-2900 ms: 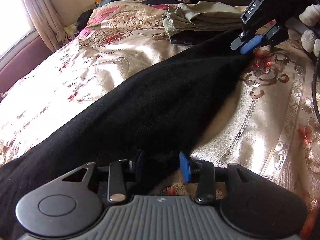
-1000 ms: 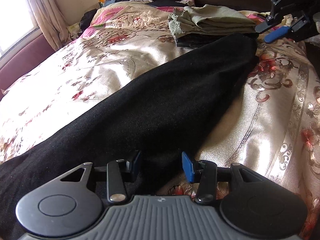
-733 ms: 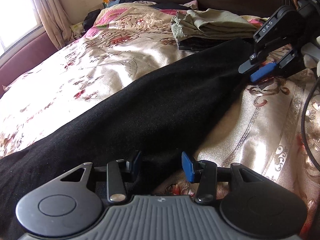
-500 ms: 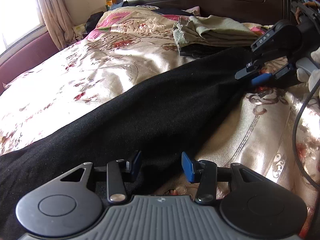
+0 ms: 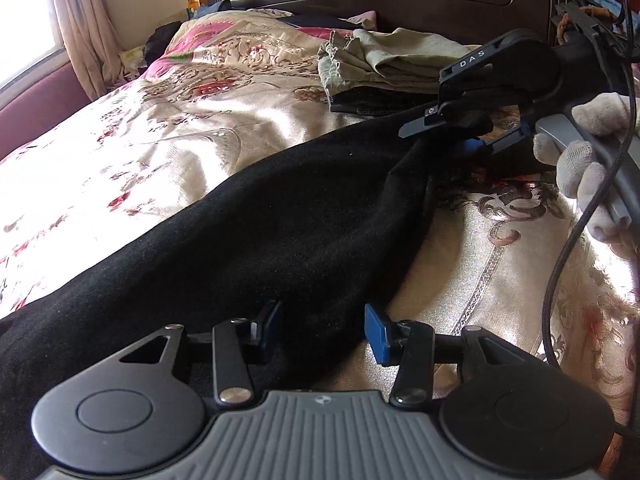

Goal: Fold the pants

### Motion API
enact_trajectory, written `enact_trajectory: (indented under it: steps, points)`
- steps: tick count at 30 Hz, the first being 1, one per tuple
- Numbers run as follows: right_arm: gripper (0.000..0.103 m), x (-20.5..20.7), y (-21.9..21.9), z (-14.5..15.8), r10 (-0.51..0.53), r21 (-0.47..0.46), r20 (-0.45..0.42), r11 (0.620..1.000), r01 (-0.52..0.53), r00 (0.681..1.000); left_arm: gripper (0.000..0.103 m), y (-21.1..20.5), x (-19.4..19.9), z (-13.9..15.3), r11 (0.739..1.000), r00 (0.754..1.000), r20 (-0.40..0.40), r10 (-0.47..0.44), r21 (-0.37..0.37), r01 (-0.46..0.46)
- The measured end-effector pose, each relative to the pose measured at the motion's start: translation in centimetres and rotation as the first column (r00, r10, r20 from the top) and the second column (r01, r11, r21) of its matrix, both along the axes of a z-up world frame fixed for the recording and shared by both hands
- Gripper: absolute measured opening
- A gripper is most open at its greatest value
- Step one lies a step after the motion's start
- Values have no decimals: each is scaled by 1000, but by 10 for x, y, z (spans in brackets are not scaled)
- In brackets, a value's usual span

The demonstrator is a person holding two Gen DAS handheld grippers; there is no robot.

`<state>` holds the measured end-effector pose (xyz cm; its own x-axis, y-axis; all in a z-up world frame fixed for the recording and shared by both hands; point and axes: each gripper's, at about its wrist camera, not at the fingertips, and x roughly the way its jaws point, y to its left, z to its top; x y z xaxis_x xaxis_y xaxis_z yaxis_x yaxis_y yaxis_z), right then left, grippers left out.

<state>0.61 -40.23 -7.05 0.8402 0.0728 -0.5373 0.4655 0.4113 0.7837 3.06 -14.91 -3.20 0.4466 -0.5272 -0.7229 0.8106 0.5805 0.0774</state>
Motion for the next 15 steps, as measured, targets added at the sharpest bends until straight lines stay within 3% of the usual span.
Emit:
enact_trajectory:
  steps: [6,12,15]
  points:
    - [26,-14,-7,-5,-17,55,-5,998,18,1000,60,1,-2,-2,1000,1000,7,-9,11,9]
    - [26,-17,-4,-2,-53,1,-45,999,53,998,61,1,-1,-1,1000,1000,0,-3,2,3]
    - [25,-4,-6,-15,-110,20,-18,994,110,994,61,2,-1,-1,1000,1000,1,2,-2,-2]
